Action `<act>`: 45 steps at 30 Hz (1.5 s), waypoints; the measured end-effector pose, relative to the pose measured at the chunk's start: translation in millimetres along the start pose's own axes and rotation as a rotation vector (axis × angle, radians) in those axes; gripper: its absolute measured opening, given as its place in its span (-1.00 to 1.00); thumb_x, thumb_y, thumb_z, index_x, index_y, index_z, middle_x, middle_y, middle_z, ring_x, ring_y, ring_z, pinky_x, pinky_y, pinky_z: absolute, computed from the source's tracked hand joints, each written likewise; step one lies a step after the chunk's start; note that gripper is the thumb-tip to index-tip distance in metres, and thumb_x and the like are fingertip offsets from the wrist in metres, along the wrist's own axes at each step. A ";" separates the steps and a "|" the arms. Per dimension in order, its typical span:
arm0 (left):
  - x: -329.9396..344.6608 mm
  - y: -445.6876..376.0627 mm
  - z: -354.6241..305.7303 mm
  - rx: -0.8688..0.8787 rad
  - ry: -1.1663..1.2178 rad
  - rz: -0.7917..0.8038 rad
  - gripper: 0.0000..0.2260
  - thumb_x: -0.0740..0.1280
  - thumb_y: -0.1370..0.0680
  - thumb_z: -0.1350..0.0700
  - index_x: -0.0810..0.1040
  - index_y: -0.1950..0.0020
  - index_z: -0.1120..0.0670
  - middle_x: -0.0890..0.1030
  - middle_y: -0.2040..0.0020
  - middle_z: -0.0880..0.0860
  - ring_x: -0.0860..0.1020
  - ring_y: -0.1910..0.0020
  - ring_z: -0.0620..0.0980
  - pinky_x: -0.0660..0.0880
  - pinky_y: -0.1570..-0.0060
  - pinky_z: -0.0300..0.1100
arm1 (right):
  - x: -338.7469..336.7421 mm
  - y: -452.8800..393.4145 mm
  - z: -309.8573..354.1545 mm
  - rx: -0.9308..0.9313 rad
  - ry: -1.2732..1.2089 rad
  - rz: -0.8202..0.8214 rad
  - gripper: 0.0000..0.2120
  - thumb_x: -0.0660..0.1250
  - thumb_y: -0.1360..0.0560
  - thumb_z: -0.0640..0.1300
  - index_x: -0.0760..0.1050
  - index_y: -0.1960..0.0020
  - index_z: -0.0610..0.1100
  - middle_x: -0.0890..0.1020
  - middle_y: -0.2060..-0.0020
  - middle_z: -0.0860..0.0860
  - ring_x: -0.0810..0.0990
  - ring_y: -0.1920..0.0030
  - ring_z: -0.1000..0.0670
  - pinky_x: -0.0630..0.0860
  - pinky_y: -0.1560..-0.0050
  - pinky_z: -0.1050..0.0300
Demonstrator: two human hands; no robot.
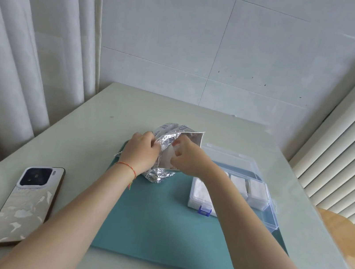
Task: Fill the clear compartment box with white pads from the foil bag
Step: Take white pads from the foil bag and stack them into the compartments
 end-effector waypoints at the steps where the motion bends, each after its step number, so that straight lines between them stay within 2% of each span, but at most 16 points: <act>1: 0.3 0.1 0.0 -0.003 0.007 0.004 -0.74 0.16 -0.58 0.09 0.25 0.30 0.03 0.41 0.09 0.14 0.37 0.10 0.15 0.24 0.16 -0.11 | 3.4 -0.7 0.4 0.000 0.055 0.008 -0.85 0.22 -0.47 -0.25 0.41 -0.04 -0.22 0.46 0.27 -0.01 0.42 0.27 -0.05 0.35 0.30 0.15; 2: 0.6 0.4 0.1 -0.007 0.015 0.008 -0.75 0.16 -0.58 0.09 0.26 0.30 0.03 0.41 0.09 0.13 0.37 0.09 0.14 0.24 0.15 -0.11 | 5.2 -0.9 2.6 -0.014 0.103 0.005 -0.94 0.22 -0.49 -0.23 0.42 0.08 -0.23 0.45 0.29 -0.04 0.40 0.26 -0.07 0.31 0.30 0.13; 5: 0.4 1.0 0.6 -0.019 0.032 0.011 -0.77 0.16 -0.58 0.09 0.29 0.27 0.05 0.41 0.07 0.13 0.36 0.08 0.13 0.24 0.14 -0.12 | 10.3 -1.6 6.4 -0.043 0.189 0.000 -0.70 0.23 -0.53 -0.19 0.25 0.35 -0.13 0.37 0.39 0.00 0.36 0.26 -0.08 0.23 0.39 0.17; 8: 0.5 1.0 1.9 -0.023 0.042 0.013 -0.78 0.16 -0.59 0.09 0.30 0.26 0.06 0.40 0.06 0.13 0.37 0.09 0.13 0.24 0.14 -0.12 | 14.2 -2.7 7.5 -0.046 0.224 0.008 -0.77 0.27 -0.50 -0.21 0.36 0.32 -0.17 0.48 0.33 -0.06 0.44 0.23 -0.11 0.36 0.33 0.09; 11: 0.1 0.8 2.0 -0.020 0.047 0.006 -0.79 0.15 -0.59 0.10 0.31 0.25 0.07 0.41 0.06 0.13 0.37 0.08 0.14 0.24 0.14 -0.12 | 11.8 -4.0 7.4 -0.035 0.247 -0.046 -0.91 0.30 -0.44 -0.25 0.50 0.17 -0.30 0.61 0.18 -0.17 0.56 0.14 -0.16 0.50 0.20 0.01; 17: 0.1 2.1 -0.8 -0.020 0.048 -0.001 -0.83 0.15 -0.59 0.12 0.36 0.19 0.12 0.39 0.06 0.13 0.38 0.10 0.15 0.26 0.13 -0.12 | 14.5 -0.9 7.7 -0.036 0.271 -0.036 -0.88 0.28 -0.47 -0.26 0.51 0.10 -0.33 0.60 0.11 -0.19 0.49 0.16 -0.15 0.37 0.25 0.07; 21: -0.5 3.0 -1.7 -0.018 0.047 -0.010 -0.84 0.15 -0.59 0.13 0.37 0.17 0.13 0.39 0.06 0.14 0.38 0.09 0.15 0.25 0.13 -0.12 | 18.3 4.1 18.1 -0.062 0.321 0.020 -0.88 0.23 -0.49 -0.29 0.49 0.20 -0.25 0.56 0.12 -0.19 0.53 0.12 -0.17 0.45 0.20 0.02; 24: 0.3 3.2 -2.0 -0.018 0.044 -0.006 -0.83 0.15 -0.59 0.13 0.35 0.20 0.11 0.38 0.07 0.13 0.38 0.11 0.15 0.26 0.13 -0.12 | 22.2 8.1 21.1 -0.041 0.381 0.079 -0.70 0.25 -0.54 -0.23 0.34 0.37 -0.11 0.49 0.21 -0.15 0.44 0.19 -0.13 0.33 0.34 0.09; 28: 0.2 4.3 -3.4 -0.013 0.051 -0.003 -0.89 0.19 -0.58 0.11 0.42 0.11 0.11 0.37 0.04 0.08 0.39 0.10 0.12 0.27 0.08 -0.16 | 23.6 3.3 4.8 0.088 0.257 0.066 -0.90 0.29 -0.51 -0.17 0.53 0.05 -0.19 0.60 0.09 -0.17 0.55 0.10 -0.13 0.42 0.15 0.12; 31: 0.5 5.9 -2.7 0.000 0.040 0.002 -0.92 0.23 -0.58 0.09 0.44 0.06 0.08 0.35 0.02 0.06 0.39 0.10 0.09 0.28 0.07 -0.19 | 11.1 9.9 15.6 0.040 0.235 0.008 -0.85 0.19 -0.53 -0.27 0.51 0.00 -0.27 0.59 0.06 -0.21 0.57 -0.01 -0.19 0.42 0.12 0.07; 34: -1.6 6.7 -1.3 0.003 0.036 -0.009 -0.90 0.24 -0.59 0.07 0.47 0.03 0.09 0.37 0.00 0.06 0.40 0.08 0.09 0.28 0.07 -0.19 | -10.4 11.4 13.7 0.036 0.146 -0.110 -0.94 0.25 -0.49 -0.23 0.45 0.14 -0.21 0.53 0.18 -0.14 0.49 0.11 -0.16 0.39 0.26 0.11; 36: -2.1 7.3 -1.9 -0.005 0.043 -0.006 -0.89 0.24 -0.59 0.07 0.48 0.02 0.09 0.37 0.00 0.06 0.41 0.06 0.09 0.27 0.07 -0.19 | -23.0 8.9 1.4 0.071 0.007 -0.185 -0.95 0.29 -0.42 -0.22 0.44 0.19 -0.20 0.52 0.26 -0.06 0.50 0.20 -0.13 0.40 0.34 0.15; 38: -2.1 7.6 -1.7 -0.026 0.058 0.007 -0.88 0.25 -0.57 0.08 0.49 -0.02 0.10 0.39 -0.03 0.07 0.41 0.04 0.08 0.27 0.07 -0.19 | -31.7 12.4 -5.8 0.088 -0.125 -0.177 -0.84 0.31 -0.37 -0.24 0.52 0.07 -0.25 0.63 0.21 -0.12 0.62 0.25 -0.13 0.58 0.24 0.05; 40: -2.8 9.6 -1.9 -0.041 0.074 0.019 -0.85 0.28 -0.54 0.08 0.50 -0.06 0.10 0.40 -0.06 0.06 0.43 -0.02 0.08 0.28 0.05 -0.18 | -40.7 18.4 -13.5 0.095 -0.273 -0.160 -0.81 0.31 -0.39 -0.28 0.54 0.01 -0.30 0.67 0.22 -0.17 0.66 0.33 -0.07 0.61 0.26 0.06; 43: -5.8 14.5 -14.7 0.012 0.130 0.020 -0.79 0.33 -0.50 0.06 0.47 -0.10 0.07 0.38 -0.05 0.02 0.40 -0.12 0.04 0.29 -0.01 -0.18 | -50.7 28.4 -22.9 0.073 -0.563 -0.107 -0.82 0.33 -0.45 -0.33 0.56 -0.04 -0.33 0.66 0.23 -0.17 0.65 0.28 -0.08 0.57 0.29 0.14; 45: -18.8 20.7 -32.2 0.103 0.230 -0.073 -0.81 0.36 -0.49 0.07 0.46 -0.06 0.03 0.43 -0.06 0.00 0.40 -0.10 -0.02 0.29 -0.03 -0.21 | -58.4 36.0 -25.8 0.041 -0.744 -0.097 -0.82 0.35 -0.47 -0.35 0.55 -0.06 -0.33 0.64 0.23 -0.17 0.63 0.26 -0.08 0.56 0.26 0.15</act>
Point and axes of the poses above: each hand's wrist, its own y-axis away from the middle knuckle, its own x-axis out of the palm, z = x × y, the point moved 10 cm from there along -y, towards the middle knuckle
